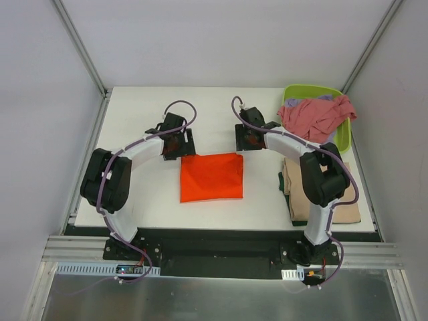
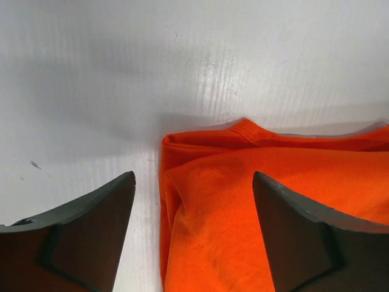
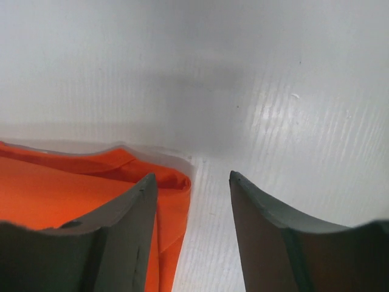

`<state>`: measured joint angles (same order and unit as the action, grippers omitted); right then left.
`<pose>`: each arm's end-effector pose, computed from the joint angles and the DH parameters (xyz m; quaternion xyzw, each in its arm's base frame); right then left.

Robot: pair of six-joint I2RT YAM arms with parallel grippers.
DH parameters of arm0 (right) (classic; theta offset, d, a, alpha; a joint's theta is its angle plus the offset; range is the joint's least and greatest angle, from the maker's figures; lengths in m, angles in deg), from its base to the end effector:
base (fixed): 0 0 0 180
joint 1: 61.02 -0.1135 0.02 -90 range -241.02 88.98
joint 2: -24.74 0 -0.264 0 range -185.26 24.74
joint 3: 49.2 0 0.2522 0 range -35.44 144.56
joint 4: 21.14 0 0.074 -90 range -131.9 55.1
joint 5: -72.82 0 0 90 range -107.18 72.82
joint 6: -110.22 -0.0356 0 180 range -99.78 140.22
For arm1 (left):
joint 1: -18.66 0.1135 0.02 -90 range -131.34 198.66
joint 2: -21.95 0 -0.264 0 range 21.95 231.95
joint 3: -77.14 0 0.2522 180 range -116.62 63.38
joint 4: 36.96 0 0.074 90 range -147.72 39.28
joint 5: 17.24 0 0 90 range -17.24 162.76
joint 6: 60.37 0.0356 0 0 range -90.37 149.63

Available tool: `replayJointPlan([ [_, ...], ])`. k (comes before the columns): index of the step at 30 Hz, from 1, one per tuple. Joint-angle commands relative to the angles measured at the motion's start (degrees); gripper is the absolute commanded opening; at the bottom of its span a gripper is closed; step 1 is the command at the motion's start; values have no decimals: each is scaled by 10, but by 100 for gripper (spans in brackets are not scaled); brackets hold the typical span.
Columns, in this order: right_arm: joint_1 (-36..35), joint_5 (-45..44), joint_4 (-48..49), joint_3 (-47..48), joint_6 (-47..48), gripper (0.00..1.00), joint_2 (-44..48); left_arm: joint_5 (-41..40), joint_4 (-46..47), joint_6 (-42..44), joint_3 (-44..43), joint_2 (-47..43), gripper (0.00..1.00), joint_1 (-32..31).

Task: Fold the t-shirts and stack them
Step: Smooth out wrinkles on the folded tshirt

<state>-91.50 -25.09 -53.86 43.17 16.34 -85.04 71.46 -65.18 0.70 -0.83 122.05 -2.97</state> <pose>0.3645 0.2088 0.2026 -0.1929 0.9181 0.0385 0.3441 0.3441 -0.1356 0.1940 -0.0637 0.9385 -0.1352 0.3112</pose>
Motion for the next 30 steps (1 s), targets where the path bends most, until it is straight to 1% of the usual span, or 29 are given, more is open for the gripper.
replayJointPlan([
  [1,-3,30,-22,13,9,61,60,10,-7,5,-9,-70,88,6],
  [2,-5,47,-24,6,5,66,77,9,-7,5,-4,-86,99,5],
  [3,-6,71,-21,-5,3,70,94,7,-7,2,3,-101,99,5],
  [4,-8,107,-13,-23,-2,79,112,3,-7,-1,11,-118,99,6],
  [5,-9,134,-3,-39,-9,85,129,-1,-8,-4,21,-133,99,5],
  [6,-9,170,8,-51,-12,89,141,1,-7,-10,34,-153,99,5],
  [8,-11,242,36,-72,-23,94,160,27,0,-18,51,-182,99,5],
  [10,-17,309,89,-104,-49,98,170,83,26,-17,65,-194,99,5],
  [12,-29,364,165,-128,-79,98,165,162,61,-17,72,-187,99,5],
  [13,-34,373,187,-136,-94,98,157,179,72,-20,70,-178,99,5],
  [14,-41,379,221,-139,-100,98,146,194,76,-21,64,-163,99,6],
  [16,-42,373,229,-134,-117,97,114,214,78,-24,51,-126,99,6],
  [19,-30,322,226,-144,-129,95,91,237,81,-25,41,-78,99,6],
  [22,3,276,220,-179,-127,95,78,249,83,-17,38,-43,99,6],
  [25,38,283,205,-190,-126,95,42,249,85,-8,36,-15,99,6],
  [30,57,272,198,-199,-122,95,6,242,85,4,39,6,99,12],
])
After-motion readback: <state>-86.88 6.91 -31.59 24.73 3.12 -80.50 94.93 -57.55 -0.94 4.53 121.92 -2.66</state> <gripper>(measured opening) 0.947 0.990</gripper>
